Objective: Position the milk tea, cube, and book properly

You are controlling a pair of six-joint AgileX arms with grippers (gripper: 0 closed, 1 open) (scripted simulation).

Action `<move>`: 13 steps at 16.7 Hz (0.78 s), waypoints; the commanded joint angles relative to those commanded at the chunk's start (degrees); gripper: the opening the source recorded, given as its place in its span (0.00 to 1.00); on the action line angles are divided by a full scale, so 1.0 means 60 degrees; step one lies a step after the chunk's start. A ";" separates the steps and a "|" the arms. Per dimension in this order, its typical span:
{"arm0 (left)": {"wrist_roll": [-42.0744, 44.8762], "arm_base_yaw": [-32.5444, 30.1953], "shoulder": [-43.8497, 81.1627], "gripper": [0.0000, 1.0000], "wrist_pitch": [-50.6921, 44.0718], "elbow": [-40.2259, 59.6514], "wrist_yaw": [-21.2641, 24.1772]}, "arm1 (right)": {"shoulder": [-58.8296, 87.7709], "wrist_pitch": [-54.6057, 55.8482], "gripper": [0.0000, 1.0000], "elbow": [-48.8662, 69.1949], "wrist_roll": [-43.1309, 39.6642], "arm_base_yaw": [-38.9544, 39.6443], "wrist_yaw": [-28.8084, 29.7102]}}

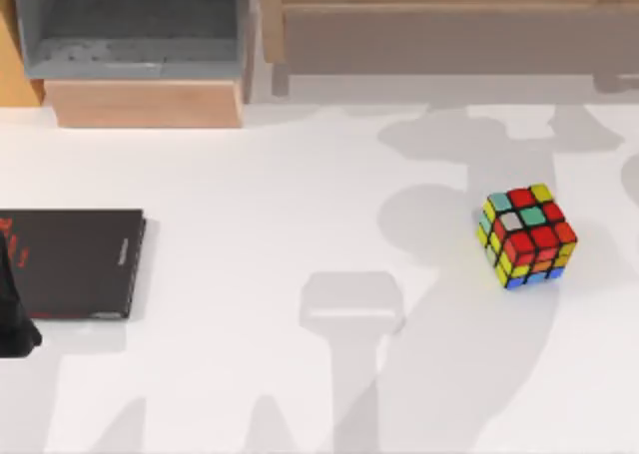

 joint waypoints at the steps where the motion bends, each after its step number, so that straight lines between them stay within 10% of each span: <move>1: 0.0000 0.0000 0.0000 1.00 0.0000 0.0000 0.0000 | 0.0099 -0.1239 1.00 0.0656 0.0018 0.0379 0.0224; 13: 0.0000 0.0000 0.0000 1.00 0.0000 0.0000 0.0000 | 0.1208 -1.3445 1.00 0.3829 0.0602 0.4790 0.2587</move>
